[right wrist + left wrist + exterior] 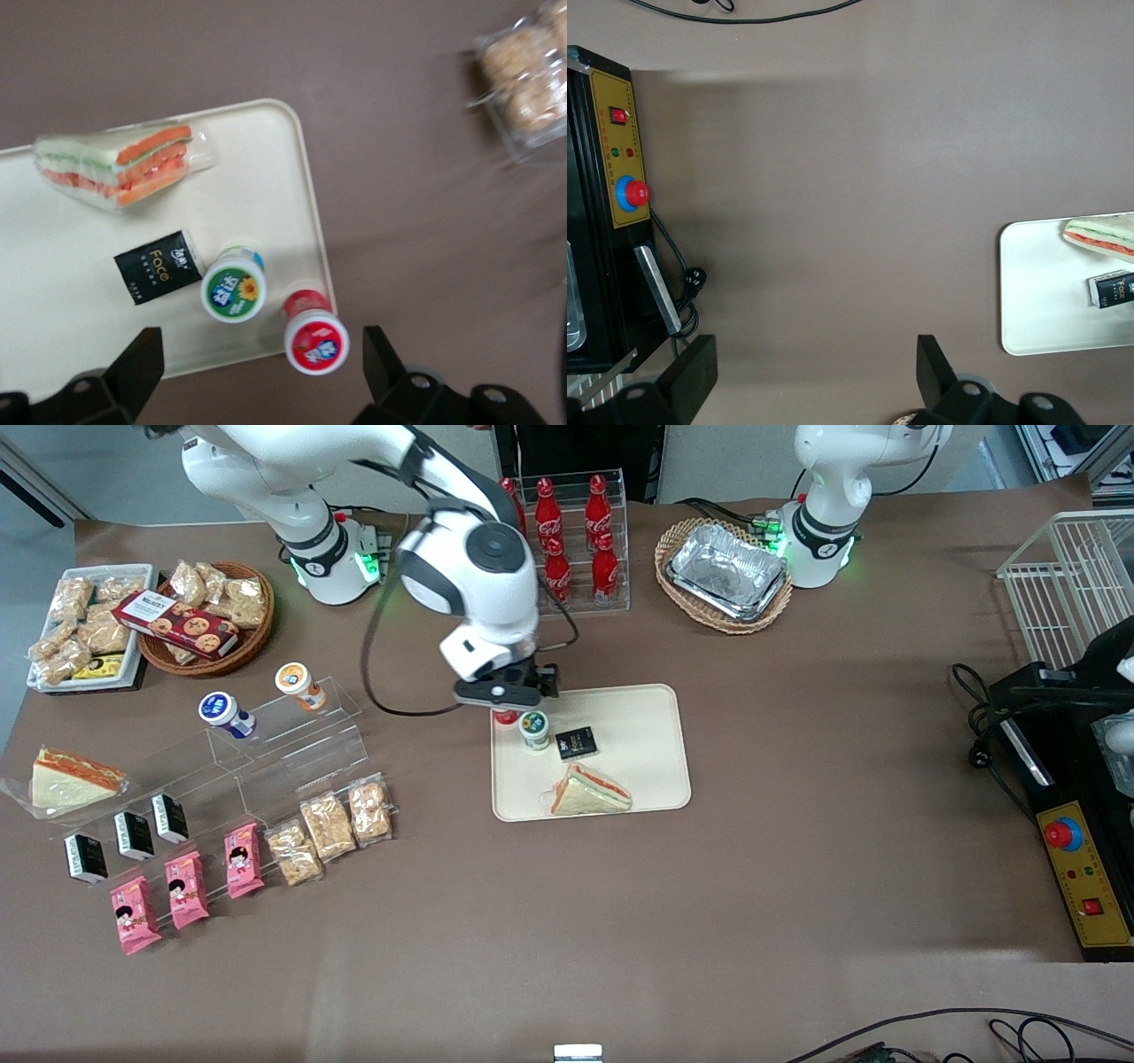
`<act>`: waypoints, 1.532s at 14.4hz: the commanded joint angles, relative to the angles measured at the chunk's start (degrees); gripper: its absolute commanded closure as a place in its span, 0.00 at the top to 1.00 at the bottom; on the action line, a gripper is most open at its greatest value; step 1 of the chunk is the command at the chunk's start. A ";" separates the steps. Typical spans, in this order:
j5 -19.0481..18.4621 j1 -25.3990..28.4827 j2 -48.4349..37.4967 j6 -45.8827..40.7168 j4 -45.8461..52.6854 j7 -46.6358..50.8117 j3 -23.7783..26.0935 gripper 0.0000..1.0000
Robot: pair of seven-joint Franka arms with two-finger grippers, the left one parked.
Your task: Place green gum on tray
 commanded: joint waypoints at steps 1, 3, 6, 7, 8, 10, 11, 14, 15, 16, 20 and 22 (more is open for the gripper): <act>9.31 -9.45 -6.13 -10.43 4.47 -17.72 0.28 1.00; 11.51 -13.25 -9.11 -14.40 5.62 -28.62 -2.60 1.00; 15.03 -13.09 -14.91 -18.88 5.71 -47.14 -16.54 1.00; 15.13 -13.09 -16.24 -20.20 5.80 -51.48 -20.16 1.00; 15.04 -13.09 -17.73 -21.70 5.80 -54.22 -23.33 1.00; 14.95 -13.00 -19.84 -23.81 5.89 -58.88 -28.96 1.00; 14.95 -12.91 -20.98 -24.34 5.89 -61.34 -31.34 1.00; 14.43 -12.48 -22.14 -24.61 5.89 -64.87 -35.48 1.00; 14.42 -12.47 -21.96 -24.44 6.15 -65.06 -36.45 1.00; 14.51 -12.47 -21.35 -24.35 7.63 -64.97 -36.81 1.00; 14.51 -12.38 -19.85 -25.66 10.63 -64.53 -36.55 1.00; 15.04 -12.47 -19.77 -25.67 10.55 -64.44 -36.72 1.00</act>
